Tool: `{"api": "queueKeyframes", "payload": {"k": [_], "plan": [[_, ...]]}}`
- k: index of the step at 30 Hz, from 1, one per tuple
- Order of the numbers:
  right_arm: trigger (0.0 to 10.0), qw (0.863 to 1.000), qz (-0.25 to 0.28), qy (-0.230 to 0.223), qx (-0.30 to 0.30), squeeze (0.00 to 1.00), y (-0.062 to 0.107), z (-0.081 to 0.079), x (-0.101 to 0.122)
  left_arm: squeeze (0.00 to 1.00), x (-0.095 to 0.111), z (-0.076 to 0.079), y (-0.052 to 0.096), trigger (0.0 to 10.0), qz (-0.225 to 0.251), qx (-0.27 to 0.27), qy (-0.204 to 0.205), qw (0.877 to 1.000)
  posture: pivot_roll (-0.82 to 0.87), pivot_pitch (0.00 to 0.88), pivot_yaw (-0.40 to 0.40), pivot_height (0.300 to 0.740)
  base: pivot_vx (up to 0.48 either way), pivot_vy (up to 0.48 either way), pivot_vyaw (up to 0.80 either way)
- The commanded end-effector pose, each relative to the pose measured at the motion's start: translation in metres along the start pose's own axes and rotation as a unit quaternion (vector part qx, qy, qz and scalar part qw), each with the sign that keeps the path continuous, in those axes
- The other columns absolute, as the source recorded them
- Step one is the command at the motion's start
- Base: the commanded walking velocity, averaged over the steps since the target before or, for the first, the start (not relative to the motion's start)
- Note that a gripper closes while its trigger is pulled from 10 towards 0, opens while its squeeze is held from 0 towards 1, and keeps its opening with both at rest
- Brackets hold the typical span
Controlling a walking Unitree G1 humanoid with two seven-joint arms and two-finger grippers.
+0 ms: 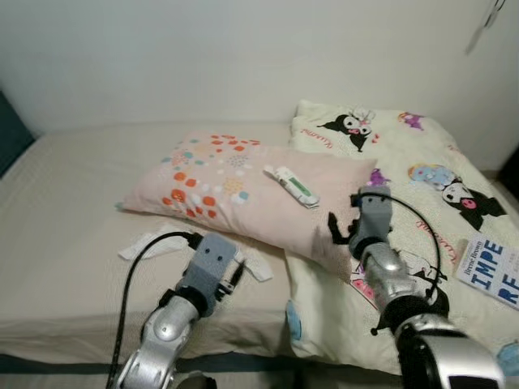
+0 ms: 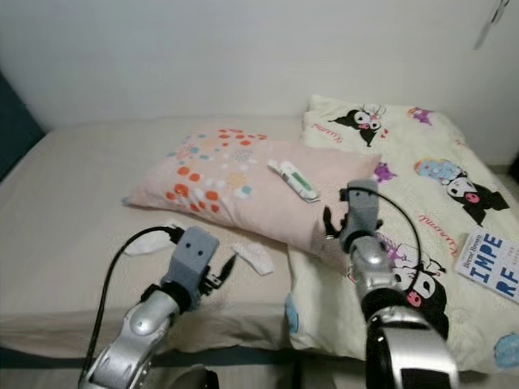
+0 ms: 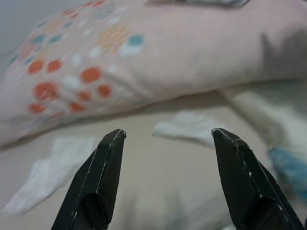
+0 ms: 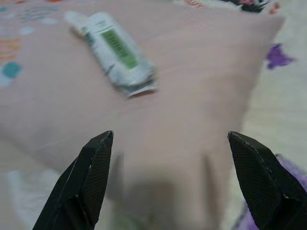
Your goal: Clean up the room
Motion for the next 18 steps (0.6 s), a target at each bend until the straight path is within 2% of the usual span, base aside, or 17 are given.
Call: {"api": "queueKeyframes", "payload": {"k": [1,9,14,15,16,17,18], "plan": [[10.0,1.000,0.009,-0.012,-0.006,0.00,0.001,0.000,-0.001,0.00,-0.005,-0.006,0.000,10.0,-0.014,0.013,0.005,1.000,0.07,0.115,0.062,0.646,0.000,0.000,0.00],[10.0,1.000,0.012,-0.016,-0.007,0.00,0.005,0.001,-0.007,0.00,-0.004,-0.014,-0.006,10.0,-0.018,0.026,0.013,0.999,0.06,0.120,0.078,0.646,0.000,0.000,0.00],[10.0,0.999,0.031,0.010,0.006,0.00,-0.001,0.004,0.013,0.00,0.003,-0.018,-0.011,10.0,-0.004,0.033,0.032,0.999,0.07,0.152,0.052,0.646,0.000,0.000,0.00],[10.0,0.999,0.032,0.022,0.007,0.38,-0.003,0.005,0.017,0.00,0.007,-0.018,-0.012,10.0,0.005,0.024,0.027,0.999,0.07,0.167,0.044,0.646,0.000,0.000,0.00],[10.0,0.999,0.033,0.029,0.007,0.38,-0.004,0.005,0.020,0.00,0.009,-0.018,-0.013,10.0,0.012,0.019,0.023,0.999,0.07,0.172,0.041,0.646,0.000,0.000,0.00],[10.0,0.999,0.032,0.038,0.005,1.00,-0.005,0.007,0.024,0.00,0.014,-0.017,-0.014,10.0,0.024,0.006,0.020,0.999,0.08,0.189,0.031,0.646,0.000,0.000,0.00],[10.0,0.999,0.032,0.038,0.005,1.00,-0.005,0.007,0.024,0.00,0.014,-0.017,-0.014,10.0,0.024,0.006,0.020,0.999,0.08,0.189,0.031,0.646,0.000,0.000,0.00]]}}
Point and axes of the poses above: a point about 5 cm out from each wrist's last joint towards the gripper, its own y axis pointing back from the gripper into the wrist, its own x axis along the axis of the wrist's last joint, z = x × y, the point moved 1 cm from there along -y, pointing out of the wrist towards the gripper, and after that the axes turned 5 degrees about -y, right-handed, at the moved point
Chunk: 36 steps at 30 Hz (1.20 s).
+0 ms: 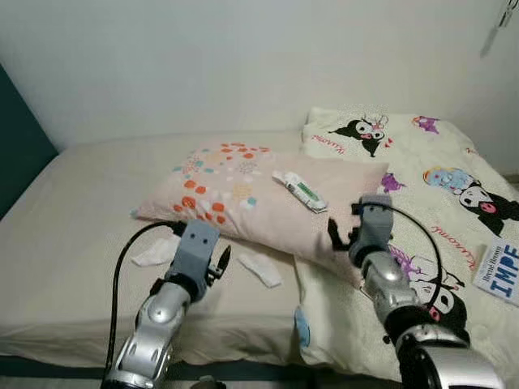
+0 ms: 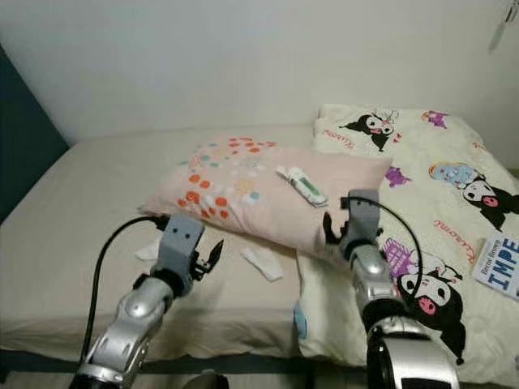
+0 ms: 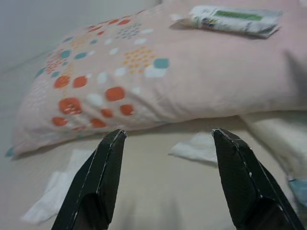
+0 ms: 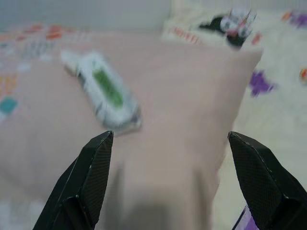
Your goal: Clean up the room
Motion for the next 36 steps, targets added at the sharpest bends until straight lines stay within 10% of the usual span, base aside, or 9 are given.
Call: {"api": "queueKeyframes", "payload": {"k": [1,14,15,16,17,36], "plan": [[10.0,1.000,-0.017,0.013,0.009,1.00,-0.001,-0.003,-0.003,0.00,0.001,-0.001,0.000,10.0,0.009,-0.019,-0.007,1.000,0.08,0.210,0.024,0.646,0.000,0.000,0.00],[10.0,0.999,-0.026,0.037,0.018,1.00,-0.012,0.001,0.020,0.00,0.039,0.002,-0.006,10.0,0.071,-0.084,-0.008,0.994,0.14,0.339,-0.003,0.646,0.000,0.000,0.00],[10.0,0.999,-0.029,0.041,0.013,0.73,-0.015,0.003,0.027,0.00,0.052,0.006,-0.004,10.0,0.090,-0.097,-0.005,0.991,0.17,0.392,0.002,0.646,0.000,0.000,0.00],[10.0,0.999,-0.029,0.041,0.013,0.73,-0.015,0.003,0.027,0.00,0.052,0.006,-0.004,10.0,0.090,-0.097,-0.005,0.991,0.17,0.392,0.002,0.646,0.000,0.000,0.00],[10.0,0.999,-0.028,0.045,0.010,0.00,-0.017,0.004,0.034,0.00,0.064,0.009,0.001,10.0,0.107,-0.107,0.000,0.989,0.19,0.412,0.007,0.646,0.000,0.000,0.00],[10.0,1.000,-0.003,0.025,-0.006,0.00,-0.026,0.005,0.066,0.00,0.097,0.008,0.031,10.0,0.143,-0.104,0.013,0.984,0.31,0.440,0.038,0.646,0.000,0.000,0.00]]}}
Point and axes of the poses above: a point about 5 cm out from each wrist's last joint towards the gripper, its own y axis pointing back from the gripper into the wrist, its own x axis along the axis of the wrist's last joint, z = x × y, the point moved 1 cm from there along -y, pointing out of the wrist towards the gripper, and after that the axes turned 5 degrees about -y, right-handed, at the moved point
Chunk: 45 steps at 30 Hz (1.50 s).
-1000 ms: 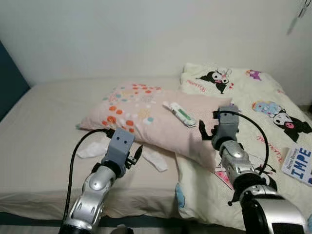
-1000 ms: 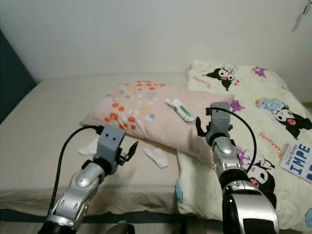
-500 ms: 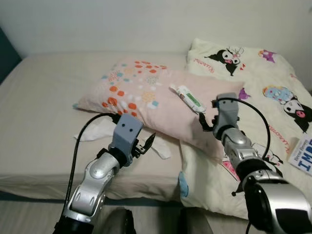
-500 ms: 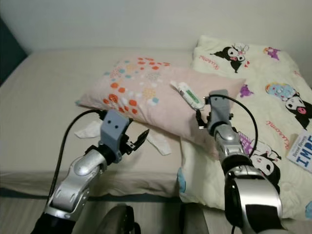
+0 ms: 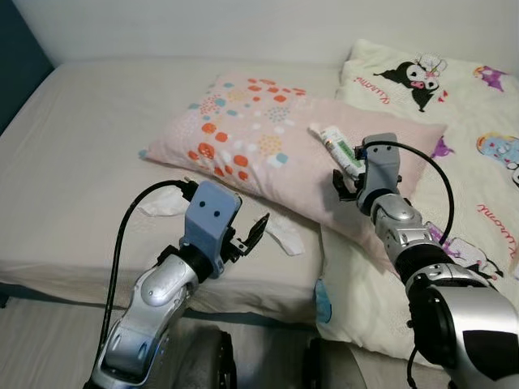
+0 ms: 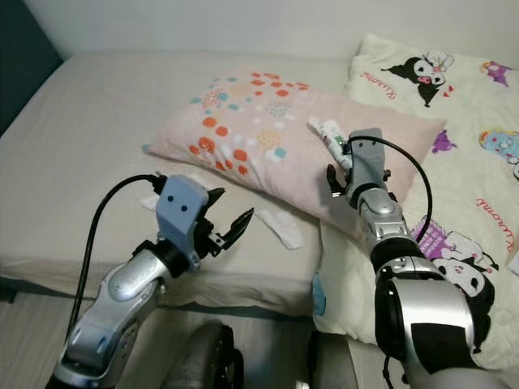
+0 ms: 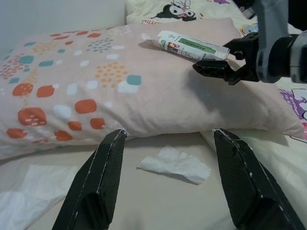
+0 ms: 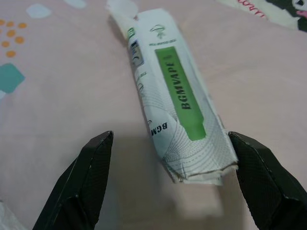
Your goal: Clean up the room
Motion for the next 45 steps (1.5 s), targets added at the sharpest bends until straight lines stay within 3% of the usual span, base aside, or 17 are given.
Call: {"api": "queueKeyframes", "payload": {"k": [1,17,18,19,20,35,38,40,41,43,44,45], "plan": [[10.0,1.000,-0.015,-0.011,-0.013,0.00,0.000,0.004,-0.003,0.00,0.007,0.001,0.005,10.0,0.005,-0.005,0.002,1.000,0.32,0.439,0.046,0.646,0.000,0.000,0.00],[9.7,0.998,-0.034,0.004,-0.046,0.00,0.001,0.018,-0.002,0.00,0.023,0.011,0.010,10.0,-0.001,-0.029,0.005,1.000,0.34,0.433,0.077,0.646,0.000,0.000,0.00],[5.8,0.998,-0.036,0.004,-0.049,0.00,0.001,0.019,-0.003,0.00,0.023,0.011,0.010,10.0,-0.003,-0.030,0.005,1.000,0.34,0.433,0.078,0.646,0.000,0.000,0.00],[3.8,0.998,-0.038,0.003,-0.051,0.00,0.002,0.020,-0.004,0.00,0.023,0.011,0.010,10.0,-0.004,-0.030,0.005,1.000,0.34,0.433,0.078,0.646,0.000,0.000,0.00],[0.2,0.998,-0.039,0.001,-0.053,0.00,0.002,0.021,-0.004,0.00,0.023,0.011,0.009,10.0,-0.005,-0.029,0.004,1.000,0.34,0.432,0.078,0.646,0.000,0.000,0.00],[0.0,0.997,-0.049,0.003,-0.057,0.00,0.005,0.026,-0.012,0.00,0.016,0.008,0.009,10.0,-0.022,-0.026,-0.003,0.999,0.32,0.403,0.078,0.646,0.000,0.000,0.00],[0.0,0.997,-0.051,-0.002,-0.060,0.00,0.006,0.028,-0.015,0.00,0.003,0.007,0.009,10.0,-0.037,-0.022,-0.007,0.999,0.23,0.365,0.066,0.646,0.000,0.000,0.00],[0.0,0.996,-0.045,-0.031,-0.068,0.00,0.006,0.028,-0.016,0.00,-0.021,-0.005,0.014,10.0,-0.074,0.000,-0.015,0.997,0.14,0.321,0.048,0.646,0.000,0.000,0.00],[0.0,0.996,-0.045,-0.031,-0.068,0.00,0.006,0.028,-0.016,0.00,-0.021,-0.005,0.014,10.0,-0.074,0.000,-0.015,0.997,0.14,0.321,0.048,0.646,0.000,0.000,0.00],[0.0,0.994,-0.042,-0.062,-0.077,0.00,0.006,0.025,-0.018,0.00,-0.049,-0.020,0.015,10.0,-0.119,0.032,-0.012,0.992,0.08,0.293,0.043,0.646,0.000,0.000,0.00],[4.4,0.992,-0.038,-0.084,-0.083,0.00,0.005,0.020,-0.019,0.00,-0.060,-0.030,0.017,10.0,-0.141,0.059,-0.002,0.988,0.05,0.264,0.030,0.646,0.000,0.000,0.00],[4.4,0.991,-0.036,-0.098,-0.087,0.00,0.005,0.017,-0.019,0.00,-0.066,-0.036,0.019,10.0,-0.153,0.077,0.006,0.985,0.05,0.264,0.030,0.646,0.000,0.000,0.00]]}}
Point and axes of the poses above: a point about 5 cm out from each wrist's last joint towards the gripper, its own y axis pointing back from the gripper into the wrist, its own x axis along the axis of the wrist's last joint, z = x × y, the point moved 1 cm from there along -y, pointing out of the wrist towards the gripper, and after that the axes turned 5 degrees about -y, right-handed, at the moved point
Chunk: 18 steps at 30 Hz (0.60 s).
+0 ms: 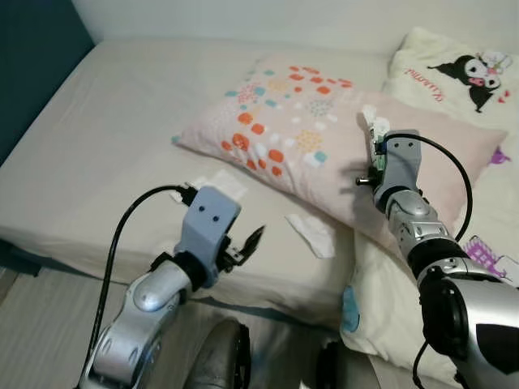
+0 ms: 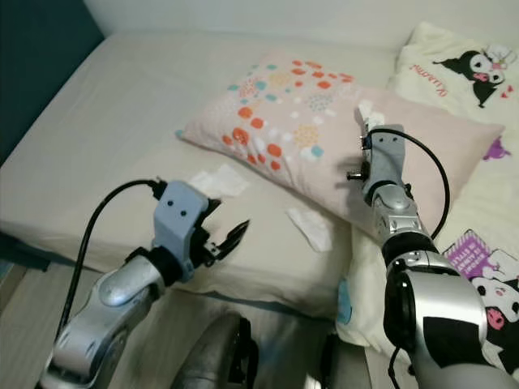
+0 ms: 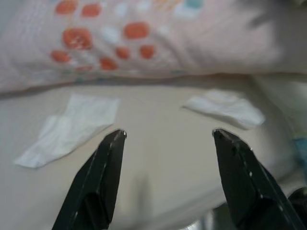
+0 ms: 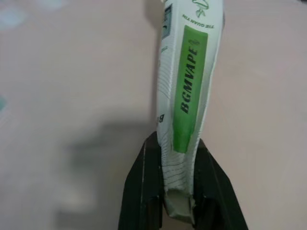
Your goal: Clean up the room
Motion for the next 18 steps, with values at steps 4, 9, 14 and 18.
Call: {"api": "queueKeyframes", "payload": {"k": [4,9,14,18], "plan": [[10.0,0.999,0.015,0.002,0.049,0.00,0.005,-0.034,-0.016,0.00,-0.047,-0.031,0.004,10.0,-0.094,0.114,0.018,0.989,0.01,0.153,0.037,0.646,0.000,0.000,0.00],[10.0,0.996,0.024,-0.004,0.084,0.00,0.012,-0.054,-0.030,0.00,-0.058,-0.033,0.004,10.0,-0.112,0.156,0.005,0.981,0.00,0.110,0.024,0.646,0.000,0.000,0.00],[10.0,0.991,0.028,-0.004,0.134,0.00,0.029,-0.071,-0.054,0.00,-0.065,-0.033,0.005,10.0,-0.108,0.211,0.028,0.971,-0.02,0.082,0.018,0.646,0.000,0.000,0.00],[10.0,0.989,0.043,-0.013,0.144,0.00,0.054,-0.073,-0.072,0.00,-0.073,-0.031,0.005,10.0,-0.103,0.257,0.055,0.959,-0.02,0.060,0.015,0.646,0.000,0.000,0.00]]}}
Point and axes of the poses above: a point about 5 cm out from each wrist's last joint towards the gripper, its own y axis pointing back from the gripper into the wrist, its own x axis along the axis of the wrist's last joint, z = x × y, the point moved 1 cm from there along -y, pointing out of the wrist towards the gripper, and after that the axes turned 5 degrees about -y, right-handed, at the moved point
